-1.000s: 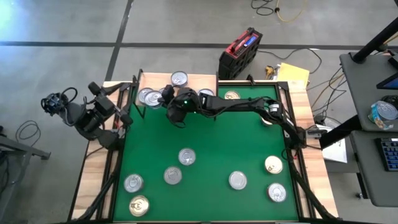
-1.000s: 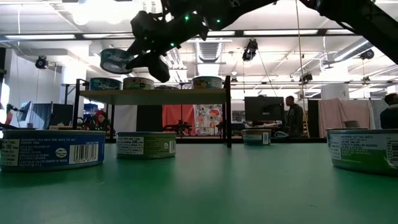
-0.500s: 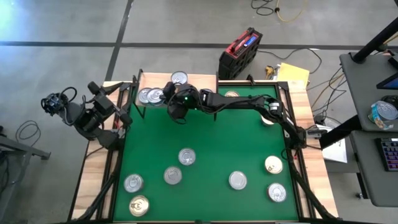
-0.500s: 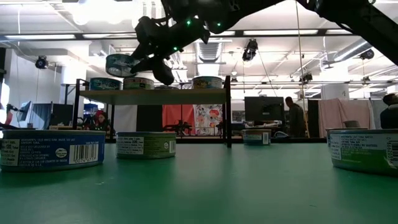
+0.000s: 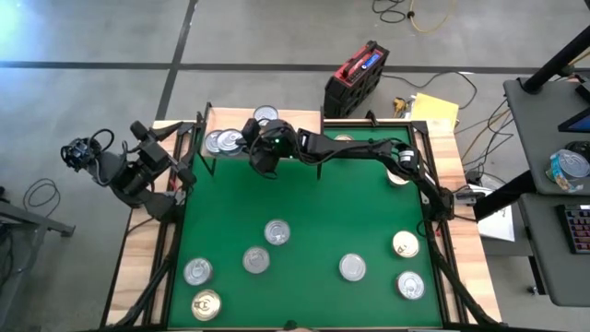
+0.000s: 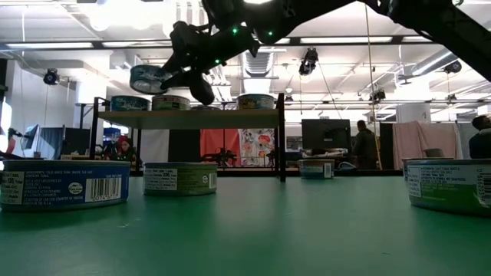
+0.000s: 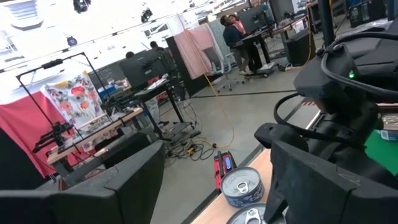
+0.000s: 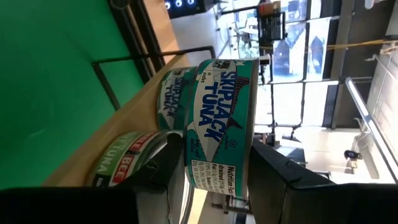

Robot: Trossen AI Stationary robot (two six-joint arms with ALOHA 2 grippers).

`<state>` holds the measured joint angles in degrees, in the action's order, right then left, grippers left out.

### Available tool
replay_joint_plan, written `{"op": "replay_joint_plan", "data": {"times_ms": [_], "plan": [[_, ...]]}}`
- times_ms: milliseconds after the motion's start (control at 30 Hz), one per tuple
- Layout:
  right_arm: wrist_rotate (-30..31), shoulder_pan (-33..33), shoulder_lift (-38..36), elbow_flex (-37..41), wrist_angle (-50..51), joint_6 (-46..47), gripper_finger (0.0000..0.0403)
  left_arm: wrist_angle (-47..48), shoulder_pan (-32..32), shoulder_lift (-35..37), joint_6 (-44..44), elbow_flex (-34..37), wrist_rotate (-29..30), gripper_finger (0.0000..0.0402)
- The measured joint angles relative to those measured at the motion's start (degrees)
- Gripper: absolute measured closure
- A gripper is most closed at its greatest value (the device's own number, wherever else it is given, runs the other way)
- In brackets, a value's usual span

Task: Stack canned seafood by type on shelf
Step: Stack the center light blue tuna can on top of the light blue tuna can on the shelf

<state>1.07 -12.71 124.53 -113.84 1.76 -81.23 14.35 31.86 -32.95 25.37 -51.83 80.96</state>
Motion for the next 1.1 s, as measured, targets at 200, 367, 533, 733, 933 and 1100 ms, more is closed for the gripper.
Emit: {"op": "replay_joint_plan", "data": {"times_ms": [200, 367, 533, 733, 933, 1100], "plan": [[-0.5, -0.5, 0.1, 0.0, -0.8, 1.0, 0.0280, 4.3, 0.0, -0.1, -1.2, 1.3, -2.7, 0.0126], [-2.8, -1.6, 0.1, 0.0, -1.1, 2.3, 0.0280, 6.5, 0.0, -0.8, -1.9, 3.0, -5.3, 0.0126], [-4.1, -2.2, 0.1, 0.0, -2.3, 4.6, 0.0280, 14.3, 0.0, -1.3, -3.5, 3.7, -5.5, 0.0126], [-4.8, -2.2, 0.1, -0.1, -3.0, 4.9, 0.0280, 16.2, 0.0, -4.3, -6.2, 5.6, -10.0, 0.0126], [-4.7, -2.3, -2.0, -0.1, 1.9, 5.7, 0.0280, 21.9, 0.0, -8.2, -5.1, 9.4, -8.3, 0.0126], [-7.1, -2.3, -4.6, -0.2, 6.1, 8.9, 0.0280, 21.9, 0.0, -11.3, -1.4, 11.3, -1.0, 0.0126]]}}
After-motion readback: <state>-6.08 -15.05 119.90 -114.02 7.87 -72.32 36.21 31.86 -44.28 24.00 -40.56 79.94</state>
